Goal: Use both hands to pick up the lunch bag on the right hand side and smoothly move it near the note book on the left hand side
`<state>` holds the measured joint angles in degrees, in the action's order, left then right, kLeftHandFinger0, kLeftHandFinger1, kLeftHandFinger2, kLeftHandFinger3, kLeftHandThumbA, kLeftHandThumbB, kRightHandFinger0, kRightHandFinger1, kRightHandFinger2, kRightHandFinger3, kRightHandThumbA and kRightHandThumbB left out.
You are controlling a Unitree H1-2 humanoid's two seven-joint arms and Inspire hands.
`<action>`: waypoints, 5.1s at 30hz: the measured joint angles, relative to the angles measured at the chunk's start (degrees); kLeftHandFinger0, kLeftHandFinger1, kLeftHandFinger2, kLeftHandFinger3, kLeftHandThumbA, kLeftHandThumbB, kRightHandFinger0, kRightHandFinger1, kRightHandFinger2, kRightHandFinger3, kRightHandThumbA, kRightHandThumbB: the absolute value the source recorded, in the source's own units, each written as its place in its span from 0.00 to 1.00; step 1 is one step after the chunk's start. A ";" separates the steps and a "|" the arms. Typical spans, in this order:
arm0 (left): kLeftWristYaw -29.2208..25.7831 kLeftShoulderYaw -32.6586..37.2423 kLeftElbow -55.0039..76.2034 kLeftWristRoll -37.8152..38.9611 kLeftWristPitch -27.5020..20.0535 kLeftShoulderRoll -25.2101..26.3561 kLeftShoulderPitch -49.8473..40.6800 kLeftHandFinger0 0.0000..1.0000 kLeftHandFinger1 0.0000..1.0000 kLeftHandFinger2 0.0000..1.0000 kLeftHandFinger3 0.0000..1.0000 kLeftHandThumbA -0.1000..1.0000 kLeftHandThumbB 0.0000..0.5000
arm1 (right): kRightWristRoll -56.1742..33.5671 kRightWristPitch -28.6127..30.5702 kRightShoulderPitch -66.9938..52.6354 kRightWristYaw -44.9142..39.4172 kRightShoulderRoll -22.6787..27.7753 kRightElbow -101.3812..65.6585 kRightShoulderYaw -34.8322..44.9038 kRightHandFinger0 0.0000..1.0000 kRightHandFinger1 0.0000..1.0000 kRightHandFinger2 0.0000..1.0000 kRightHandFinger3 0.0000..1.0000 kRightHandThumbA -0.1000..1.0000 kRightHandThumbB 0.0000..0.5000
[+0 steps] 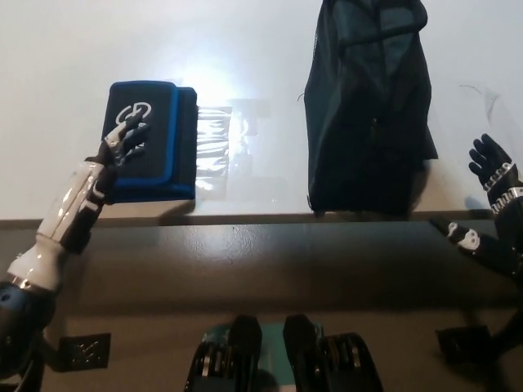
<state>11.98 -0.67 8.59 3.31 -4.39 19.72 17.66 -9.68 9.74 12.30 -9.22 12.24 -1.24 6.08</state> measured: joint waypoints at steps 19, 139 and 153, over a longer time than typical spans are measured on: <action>0.44 -0.15 -20.07 4.31 7.45 -7.86 17.58 1.00 1.00 1.00 1.00 1.00 0.67 | -15.31 -6.47 18.16 -0.49 -3.18 19.60 10.20 1.00 1.00 1.00 1.00 1.00 0.72; -1.33 -7.11 -33.05 7.44 7.45 -12.92 24.78 1.00 1.00 1.00 1.00 1.00 0.65 | -28.71 3.85 48.93 -9.25 -24.07 67.58 15.36 1.00 1.00 1.00 1.00 1.00 0.56; -1.64 -8.34 -33.53 7.40 7.54 -11.40 24.77 1.00 1.00 1.00 1.00 1.00 0.62 | -26.50 6.63 51.40 -9.52 -23.77 71.55 13.20 1.00 1.00 1.00 1.00 1.00 0.60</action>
<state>10.34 -9.00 -24.93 10.71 3.15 8.32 42.42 -36.19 16.37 63.69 -18.74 -11.53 70.31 19.28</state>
